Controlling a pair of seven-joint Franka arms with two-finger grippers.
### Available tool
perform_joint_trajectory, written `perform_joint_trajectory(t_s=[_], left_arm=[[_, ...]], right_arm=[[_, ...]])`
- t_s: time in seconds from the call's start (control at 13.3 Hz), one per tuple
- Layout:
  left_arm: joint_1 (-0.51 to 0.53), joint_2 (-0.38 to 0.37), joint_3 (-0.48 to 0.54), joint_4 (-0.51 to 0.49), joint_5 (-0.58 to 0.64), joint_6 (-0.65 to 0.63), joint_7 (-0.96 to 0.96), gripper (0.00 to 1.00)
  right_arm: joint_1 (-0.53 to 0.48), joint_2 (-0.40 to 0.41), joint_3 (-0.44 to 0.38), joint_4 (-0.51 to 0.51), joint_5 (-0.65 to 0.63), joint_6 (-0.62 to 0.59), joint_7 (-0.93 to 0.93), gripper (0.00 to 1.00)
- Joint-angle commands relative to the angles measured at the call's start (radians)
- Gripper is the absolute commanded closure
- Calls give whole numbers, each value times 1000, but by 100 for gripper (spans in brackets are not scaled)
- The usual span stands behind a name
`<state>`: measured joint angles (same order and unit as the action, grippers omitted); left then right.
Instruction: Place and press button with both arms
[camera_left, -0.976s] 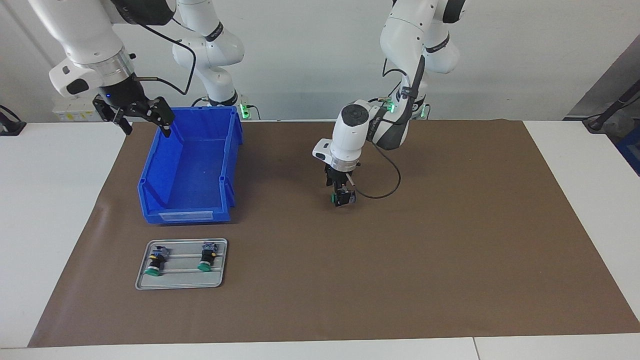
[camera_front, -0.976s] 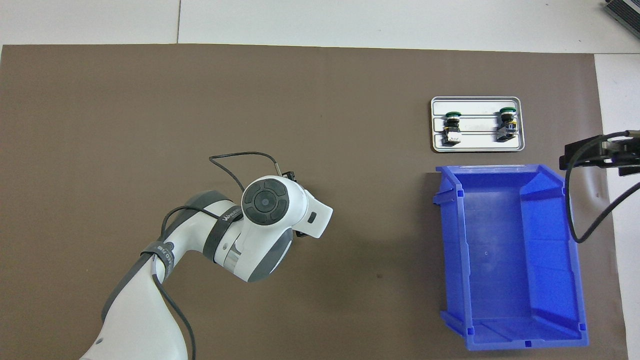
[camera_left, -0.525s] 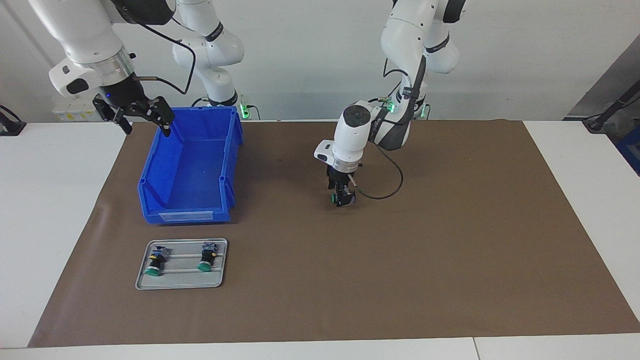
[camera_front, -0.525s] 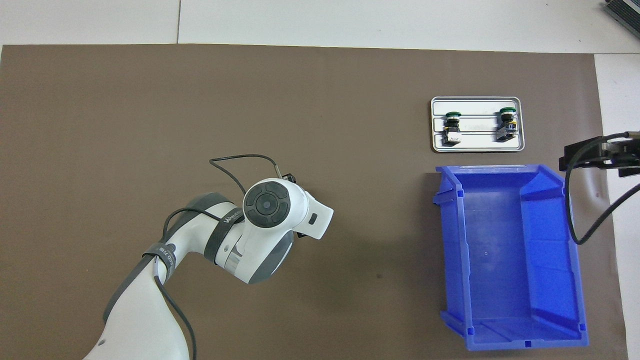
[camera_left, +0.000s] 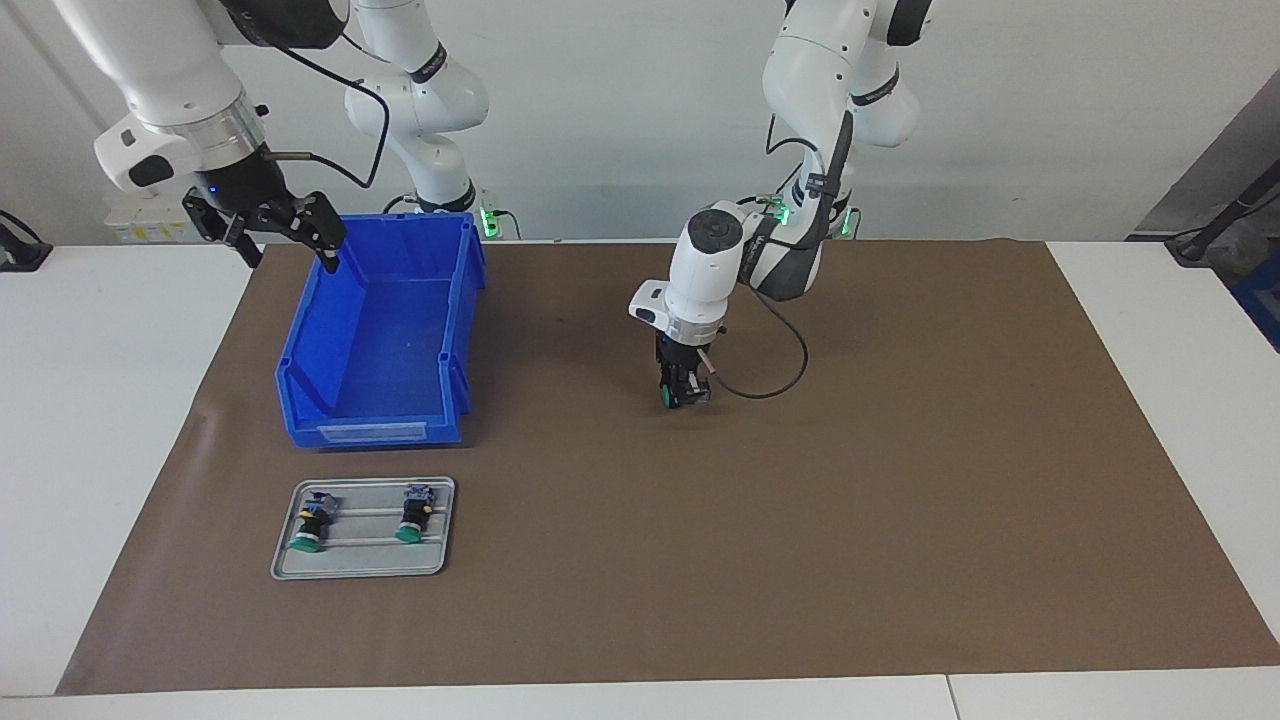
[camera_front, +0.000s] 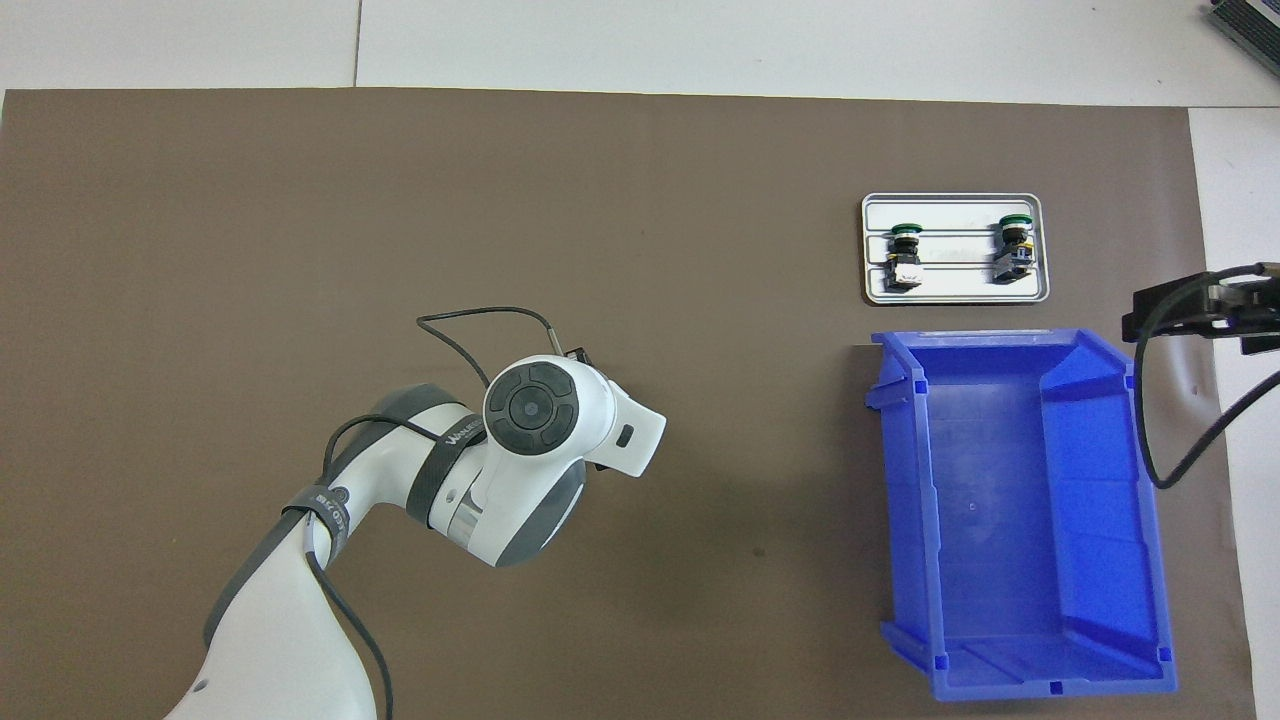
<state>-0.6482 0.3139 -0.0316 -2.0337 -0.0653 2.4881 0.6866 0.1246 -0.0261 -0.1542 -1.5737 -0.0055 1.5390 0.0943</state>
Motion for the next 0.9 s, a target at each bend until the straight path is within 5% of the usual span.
perform_joint_trajectory(t_s=[0.0,0.45,0.83], left_arm=[[-4,-27,7,-13,4,-4,-10,100],[8,-101,21,16,-14,9,-116,100],[139,-138,15,21,-417,2,69,100]], right_arm=[[-8,-26,2,-31,7,9,-25,0],[-2,-26,2,-28,7,4,-25,0],[0,-26,4,-29,7,12,-22,0]])
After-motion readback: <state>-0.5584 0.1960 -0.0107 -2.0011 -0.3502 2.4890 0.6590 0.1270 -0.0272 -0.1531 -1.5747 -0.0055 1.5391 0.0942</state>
